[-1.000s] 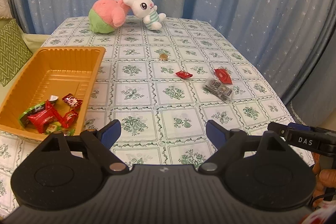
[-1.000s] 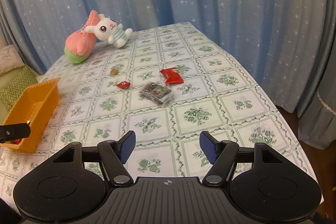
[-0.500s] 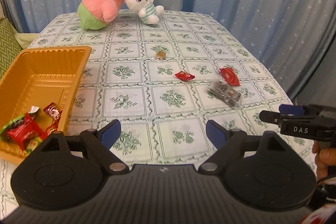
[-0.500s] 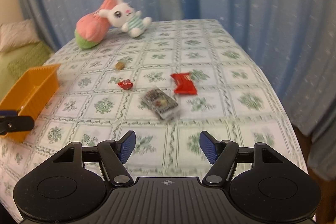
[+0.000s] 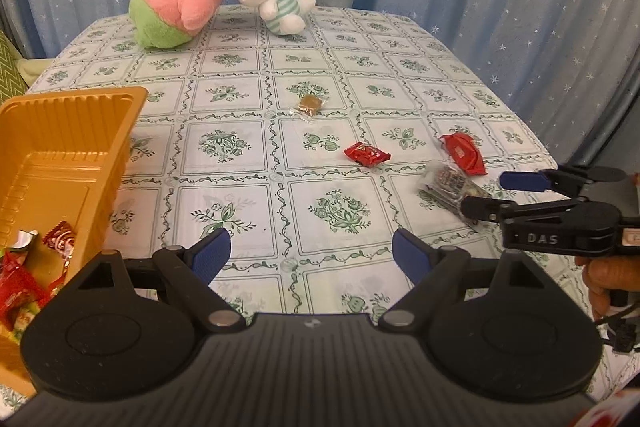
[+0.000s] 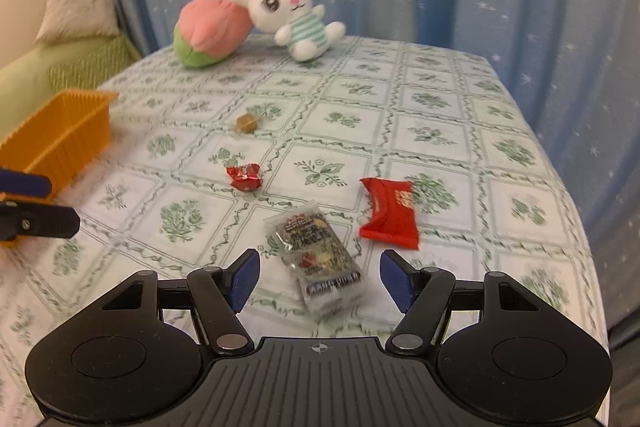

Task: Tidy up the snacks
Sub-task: 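Grasp the clear snack packet with the right tool while the left tool grasps a small red candy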

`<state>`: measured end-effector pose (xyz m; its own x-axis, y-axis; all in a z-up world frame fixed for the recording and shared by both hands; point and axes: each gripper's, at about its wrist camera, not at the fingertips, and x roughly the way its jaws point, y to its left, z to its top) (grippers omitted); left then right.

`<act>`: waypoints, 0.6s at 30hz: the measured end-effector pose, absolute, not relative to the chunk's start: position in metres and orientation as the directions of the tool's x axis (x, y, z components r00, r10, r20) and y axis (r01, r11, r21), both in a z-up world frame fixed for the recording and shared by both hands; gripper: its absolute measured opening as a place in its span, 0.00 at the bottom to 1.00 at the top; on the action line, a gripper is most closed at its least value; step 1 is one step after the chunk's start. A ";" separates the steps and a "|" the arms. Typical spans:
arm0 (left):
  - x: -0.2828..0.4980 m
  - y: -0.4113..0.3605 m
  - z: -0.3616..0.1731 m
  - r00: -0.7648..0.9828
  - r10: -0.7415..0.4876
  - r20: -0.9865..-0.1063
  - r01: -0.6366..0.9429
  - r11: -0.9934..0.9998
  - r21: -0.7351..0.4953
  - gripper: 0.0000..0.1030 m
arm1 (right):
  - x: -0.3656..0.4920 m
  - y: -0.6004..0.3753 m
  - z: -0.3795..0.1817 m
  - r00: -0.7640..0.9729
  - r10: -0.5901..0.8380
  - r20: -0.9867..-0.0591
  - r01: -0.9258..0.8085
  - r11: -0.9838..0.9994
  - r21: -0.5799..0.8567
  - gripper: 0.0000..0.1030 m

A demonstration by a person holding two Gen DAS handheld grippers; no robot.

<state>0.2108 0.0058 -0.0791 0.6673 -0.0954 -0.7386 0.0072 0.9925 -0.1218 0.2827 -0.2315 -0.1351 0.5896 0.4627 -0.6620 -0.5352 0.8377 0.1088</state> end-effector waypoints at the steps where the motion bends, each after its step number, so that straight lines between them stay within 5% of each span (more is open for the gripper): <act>1: 0.213 0.006 -0.082 0.665 -0.096 -0.740 0.006 0.992 -0.122 0.84 | 0.287 -0.229 -0.139 0.585 0.465 -0.664 -0.544 0.833 0.104 0.65; 4: 0.219 0.007 -0.089 0.659 -0.099 -0.746 0.003 0.992 -0.129 0.84 | 0.299 -0.226 -0.147 0.568 0.470 -0.676 -0.546 0.829 0.118 0.65; 8: 0.225 0.006 -0.095 0.655 -0.104 -0.748 0.004 0.991 -0.134 0.84 | 0.309 -0.223 -0.154 0.546 0.484 -0.684 -0.553 0.822 0.139 0.47; 18: 0.242 -0.004 -0.104 0.652 -0.130 -0.747 0.023 0.988 -0.151 0.83 | 0.306 -0.220 -0.151 0.542 0.460 -0.703 -0.505 0.847 0.165 0.38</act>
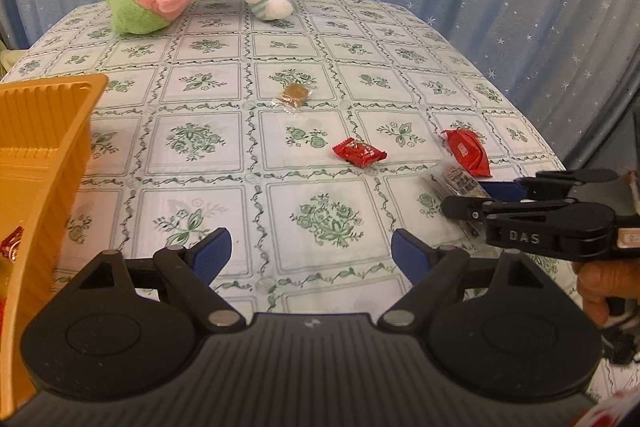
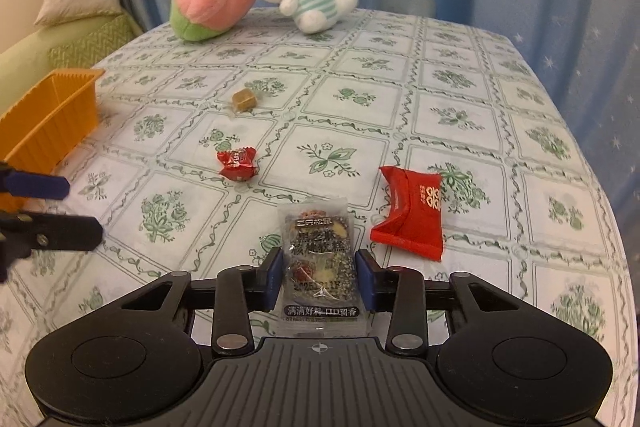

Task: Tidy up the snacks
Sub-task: 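Grasp the clear snack packet with the right tool while the left tool grasps a small red candy, then carry the small red candy in the left tool and clear packet in the right tool to the orange tray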

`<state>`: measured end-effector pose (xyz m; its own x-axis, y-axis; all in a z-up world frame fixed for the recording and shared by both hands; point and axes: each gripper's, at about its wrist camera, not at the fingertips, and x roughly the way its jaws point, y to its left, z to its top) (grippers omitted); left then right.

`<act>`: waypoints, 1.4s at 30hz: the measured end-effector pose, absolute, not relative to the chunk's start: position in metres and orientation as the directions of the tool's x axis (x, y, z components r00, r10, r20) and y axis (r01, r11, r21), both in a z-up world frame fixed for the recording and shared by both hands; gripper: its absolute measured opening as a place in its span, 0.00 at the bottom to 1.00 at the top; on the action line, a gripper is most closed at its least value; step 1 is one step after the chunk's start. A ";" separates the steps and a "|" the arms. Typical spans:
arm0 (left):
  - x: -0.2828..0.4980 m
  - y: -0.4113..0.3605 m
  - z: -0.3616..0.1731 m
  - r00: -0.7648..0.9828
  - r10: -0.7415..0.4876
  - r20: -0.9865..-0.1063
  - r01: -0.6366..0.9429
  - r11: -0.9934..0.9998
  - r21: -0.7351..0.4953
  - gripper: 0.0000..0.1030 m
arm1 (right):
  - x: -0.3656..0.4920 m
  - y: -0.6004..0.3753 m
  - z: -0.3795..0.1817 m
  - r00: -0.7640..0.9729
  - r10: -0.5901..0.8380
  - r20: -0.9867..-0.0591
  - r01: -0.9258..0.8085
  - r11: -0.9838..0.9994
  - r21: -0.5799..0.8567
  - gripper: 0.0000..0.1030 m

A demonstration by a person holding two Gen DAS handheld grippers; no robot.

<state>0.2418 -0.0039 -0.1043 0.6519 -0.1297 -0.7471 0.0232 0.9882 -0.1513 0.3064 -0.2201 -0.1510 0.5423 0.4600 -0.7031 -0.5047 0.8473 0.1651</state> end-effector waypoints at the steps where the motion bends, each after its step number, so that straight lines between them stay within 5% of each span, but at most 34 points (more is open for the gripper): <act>1: 0.245 -0.005 -0.105 0.652 -0.129 -0.747 0.021 0.988 -0.153 0.83 | 0.306 -0.222 -0.148 0.547 0.462 -0.698 -0.489 0.853 0.182 0.38; 4: 0.257 -0.009 -0.107 0.655 -0.124 -0.745 0.004 0.987 -0.161 0.81 | 0.305 -0.228 -0.139 0.569 0.469 -0.676 -0.438 0.868 0.233 0.38; 11: 0.290 -0.024 -0.112 0.678 -0.145 -0.721 -0.034 0.973 -0.227 0.56 | 0.304 -0.236 -0.126 0.628 0.446 -0.638 -0.382 0.891 0.246 0.38; 18: 0.317 -0.040 -0.126 0.684 -0.189 -0.704 -0.010 0.963 -0.269 0.42 | 0.310 -0.248 -0.130 0.650 0.390 -0.652 -0.321 0.919 0.230 0.37; 27: 0.335 -0.050 -0.137 0.682 -0.150 -0.716 -0.018 0.975 -0.222 0.35 | 0.313 -0.256 -0.131 0.665 0.373 -0.647 -0.290 0.927 0.237 0.37; 31: 0.338 -0.052 -0.137 0.679 -0.118 -0.724 -0.011 0.985 -0.171 0.19 | 0.314 -0.255 -0.131 0.669 0.369 -0.645 -0.284 0.929 0.237 0.37; 42: 0.299 -0.044 -0.131 0.662 -0.118 -0.741 0.042 0.992 -0.121 0.17 | 0.307 -0.252 -0.126 0.682 0.365 -0.633 -0.290 0.930 0.223 0.37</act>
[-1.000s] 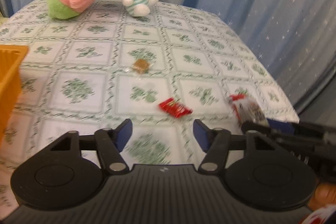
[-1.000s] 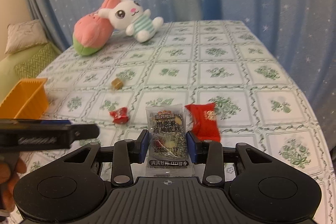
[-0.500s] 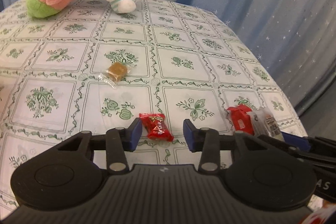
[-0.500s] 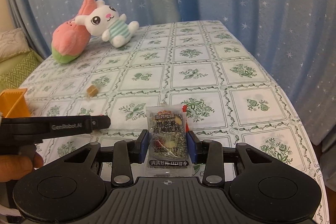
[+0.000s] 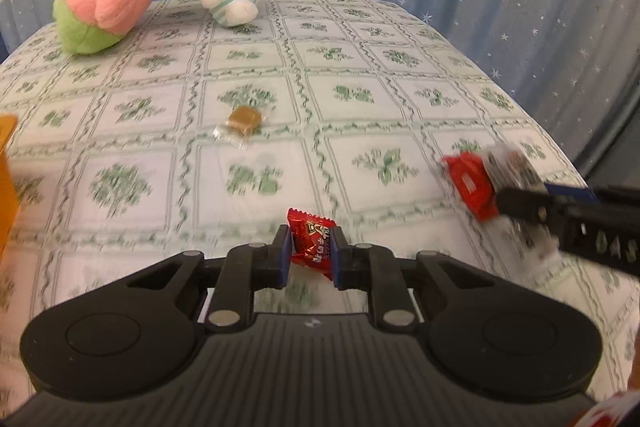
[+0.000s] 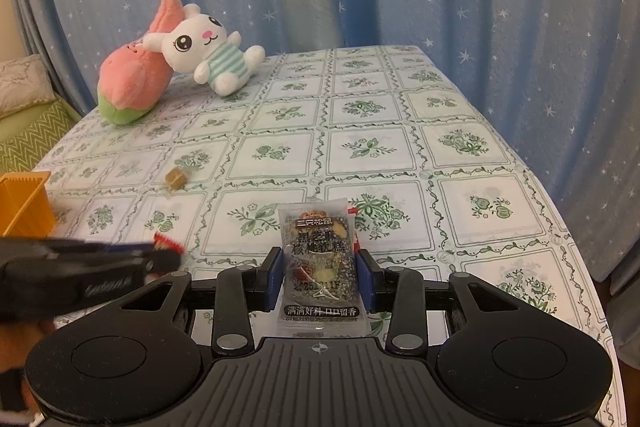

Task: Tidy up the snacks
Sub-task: 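Carry the small red candy in the left tool and clear packet in the right tool to the orange tray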

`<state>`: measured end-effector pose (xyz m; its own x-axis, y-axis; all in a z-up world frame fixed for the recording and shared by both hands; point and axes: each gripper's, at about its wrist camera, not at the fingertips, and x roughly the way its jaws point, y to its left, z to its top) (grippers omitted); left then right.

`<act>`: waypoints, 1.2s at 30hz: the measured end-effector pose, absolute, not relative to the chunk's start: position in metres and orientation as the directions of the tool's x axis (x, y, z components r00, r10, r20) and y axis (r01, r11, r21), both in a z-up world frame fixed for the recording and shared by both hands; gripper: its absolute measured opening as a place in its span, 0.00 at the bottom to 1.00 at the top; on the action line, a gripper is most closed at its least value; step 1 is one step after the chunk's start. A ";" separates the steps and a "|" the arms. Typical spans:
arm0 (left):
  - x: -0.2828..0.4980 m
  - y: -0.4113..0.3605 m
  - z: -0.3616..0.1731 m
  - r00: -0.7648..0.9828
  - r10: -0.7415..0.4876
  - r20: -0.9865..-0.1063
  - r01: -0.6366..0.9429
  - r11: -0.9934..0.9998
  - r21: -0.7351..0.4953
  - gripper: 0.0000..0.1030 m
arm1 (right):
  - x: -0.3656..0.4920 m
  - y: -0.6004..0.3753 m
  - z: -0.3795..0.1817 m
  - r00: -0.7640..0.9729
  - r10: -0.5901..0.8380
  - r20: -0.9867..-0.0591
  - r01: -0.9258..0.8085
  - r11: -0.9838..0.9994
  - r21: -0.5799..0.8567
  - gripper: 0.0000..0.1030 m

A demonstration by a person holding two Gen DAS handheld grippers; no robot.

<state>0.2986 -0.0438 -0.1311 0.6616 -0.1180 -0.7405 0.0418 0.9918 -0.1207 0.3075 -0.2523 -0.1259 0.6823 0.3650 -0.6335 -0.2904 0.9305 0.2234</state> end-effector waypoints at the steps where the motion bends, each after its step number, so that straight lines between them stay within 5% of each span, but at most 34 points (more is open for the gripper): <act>1: 0.292 -0.042 -0.131 0.659 -0.120 -0.743 0.041 0.991 -0.124 0.17 | 0.305 -0.252 -0.124 0.684 0.365 -0.631 -0.290 0.931 0.223 0.37; 36: 0.078 0.002 -0.043 0.679 -0.119 -0.724 0.037 0.991 -0.127 0.17 | 0.105 -0.219 -0.076 0.651 0.349 -0.674 -0.234 0.937 0.260 0.37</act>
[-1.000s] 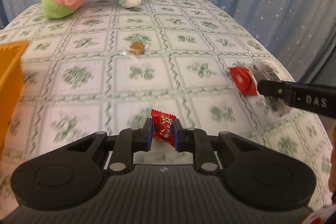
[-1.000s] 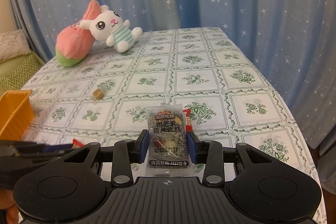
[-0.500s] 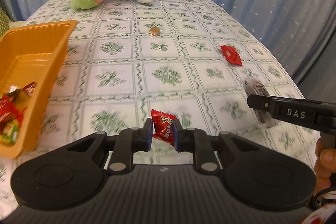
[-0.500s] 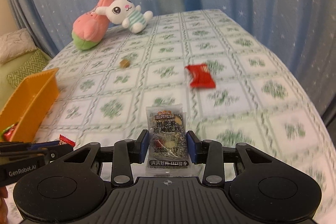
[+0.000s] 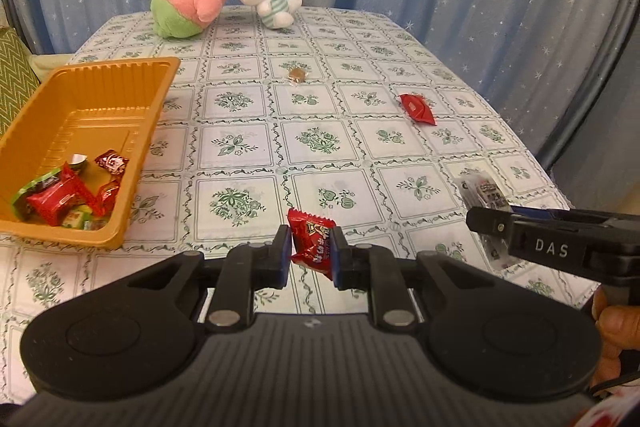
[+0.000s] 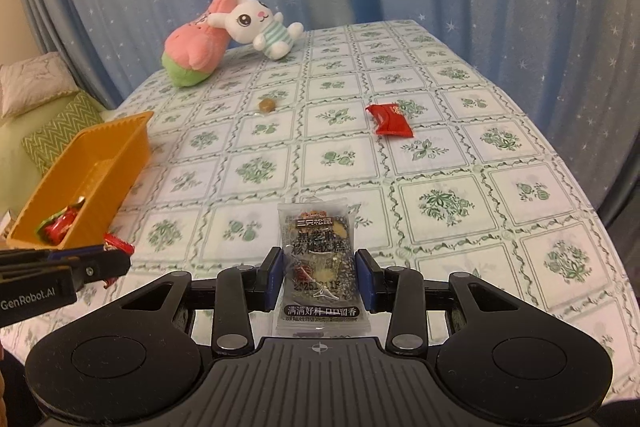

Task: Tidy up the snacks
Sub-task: 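Carry the small red candy in the left tool and clear packet in the right tool to the orange tray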

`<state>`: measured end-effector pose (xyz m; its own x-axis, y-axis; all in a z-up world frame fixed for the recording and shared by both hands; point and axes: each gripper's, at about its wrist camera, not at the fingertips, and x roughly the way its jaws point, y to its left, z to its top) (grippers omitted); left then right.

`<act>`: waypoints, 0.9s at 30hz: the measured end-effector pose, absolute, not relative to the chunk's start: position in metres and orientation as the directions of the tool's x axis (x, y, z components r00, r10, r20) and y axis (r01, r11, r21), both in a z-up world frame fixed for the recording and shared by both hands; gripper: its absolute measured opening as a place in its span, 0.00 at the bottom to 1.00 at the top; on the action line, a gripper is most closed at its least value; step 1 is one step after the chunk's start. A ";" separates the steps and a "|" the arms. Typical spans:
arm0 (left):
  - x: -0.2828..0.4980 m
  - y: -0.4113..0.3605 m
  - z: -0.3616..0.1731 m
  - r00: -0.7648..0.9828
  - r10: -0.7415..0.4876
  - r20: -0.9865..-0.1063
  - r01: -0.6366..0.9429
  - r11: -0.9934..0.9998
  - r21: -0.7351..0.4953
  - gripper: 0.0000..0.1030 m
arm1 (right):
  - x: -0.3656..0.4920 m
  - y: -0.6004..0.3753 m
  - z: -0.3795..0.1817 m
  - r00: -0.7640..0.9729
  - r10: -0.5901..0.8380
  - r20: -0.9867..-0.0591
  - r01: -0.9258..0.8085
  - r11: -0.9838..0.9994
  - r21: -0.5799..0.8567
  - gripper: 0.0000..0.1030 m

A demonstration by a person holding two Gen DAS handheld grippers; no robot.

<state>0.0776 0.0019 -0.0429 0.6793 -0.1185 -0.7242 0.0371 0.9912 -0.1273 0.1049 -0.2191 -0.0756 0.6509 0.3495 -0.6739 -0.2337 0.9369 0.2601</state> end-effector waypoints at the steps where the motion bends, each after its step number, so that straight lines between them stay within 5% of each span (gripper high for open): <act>1: 0.075 0.003 -0.041 0.681 -0.119 -0.722 0.038 0.991 -0.127 0.17 | 0.101 -0.219 -0.074 0.653 0.348 -0.673 -0.235 0.938 0.256 0.37; 27: 0.037 0.023 -0.021 0.713 -0.113 -0.692 0.014 0.989 -0.148 0.17 | 0.070 -0.190 -0.049 0.659 0.354 -0.664 -0.288 0.934 0.211 0.38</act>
